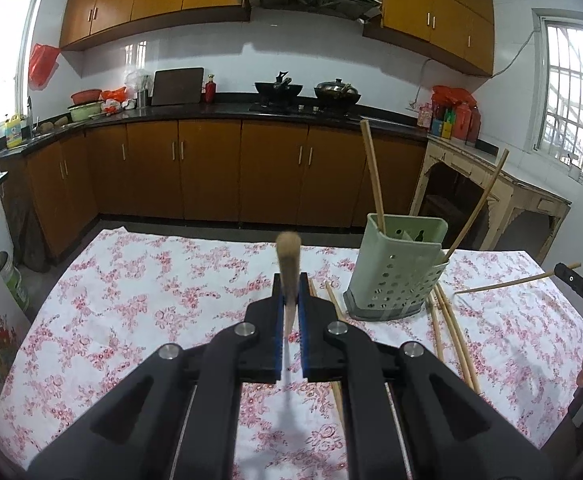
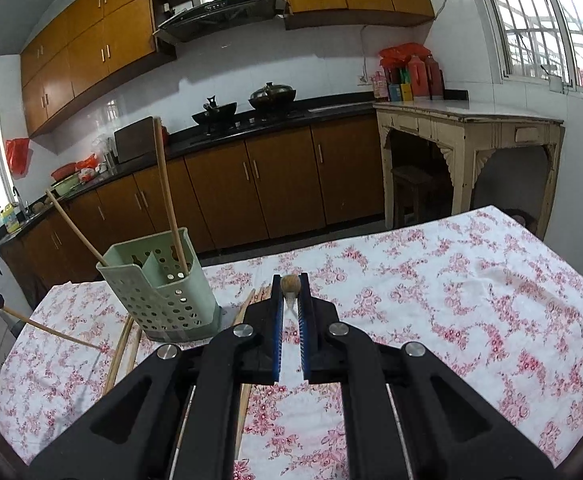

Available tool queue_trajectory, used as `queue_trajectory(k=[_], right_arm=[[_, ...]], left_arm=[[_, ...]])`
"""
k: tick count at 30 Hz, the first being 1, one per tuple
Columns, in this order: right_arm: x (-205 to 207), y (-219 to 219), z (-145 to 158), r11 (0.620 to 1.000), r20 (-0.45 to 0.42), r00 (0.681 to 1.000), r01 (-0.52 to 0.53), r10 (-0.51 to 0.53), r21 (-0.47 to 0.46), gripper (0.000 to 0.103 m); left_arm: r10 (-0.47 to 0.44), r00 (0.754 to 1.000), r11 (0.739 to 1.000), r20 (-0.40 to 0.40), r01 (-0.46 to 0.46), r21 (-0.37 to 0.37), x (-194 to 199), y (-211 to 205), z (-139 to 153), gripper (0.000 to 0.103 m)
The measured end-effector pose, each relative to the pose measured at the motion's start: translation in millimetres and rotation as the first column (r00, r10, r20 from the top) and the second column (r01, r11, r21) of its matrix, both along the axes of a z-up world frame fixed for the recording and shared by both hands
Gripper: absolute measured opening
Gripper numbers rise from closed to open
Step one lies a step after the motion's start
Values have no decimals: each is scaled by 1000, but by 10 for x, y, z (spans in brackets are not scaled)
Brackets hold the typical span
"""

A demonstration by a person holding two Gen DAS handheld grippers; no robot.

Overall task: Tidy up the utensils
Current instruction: 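Lift the left tool's chopstick toward the green holder while the right tool carries its chopstick there, then lower the left tool's chopstick into the holder and open while the right tool does the same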

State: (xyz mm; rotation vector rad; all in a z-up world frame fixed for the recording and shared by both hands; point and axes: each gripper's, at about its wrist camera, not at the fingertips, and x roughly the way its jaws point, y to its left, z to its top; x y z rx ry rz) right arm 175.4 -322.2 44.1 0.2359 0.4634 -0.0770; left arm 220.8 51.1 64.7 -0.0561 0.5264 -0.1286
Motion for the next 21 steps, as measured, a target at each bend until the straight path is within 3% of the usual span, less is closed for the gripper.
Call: queue_trajectory(k=[11,21], right_arm=[[-32,65,478,997,60,996,-67,65,35,8],[-17,408,1202,983,207,962,-184,175,26,8]], left_arm=[[-47,998,999,44,48,-10,-59,-82,448,7],[-142,978,989,150,146,-17,-106,-436,1174,7]])
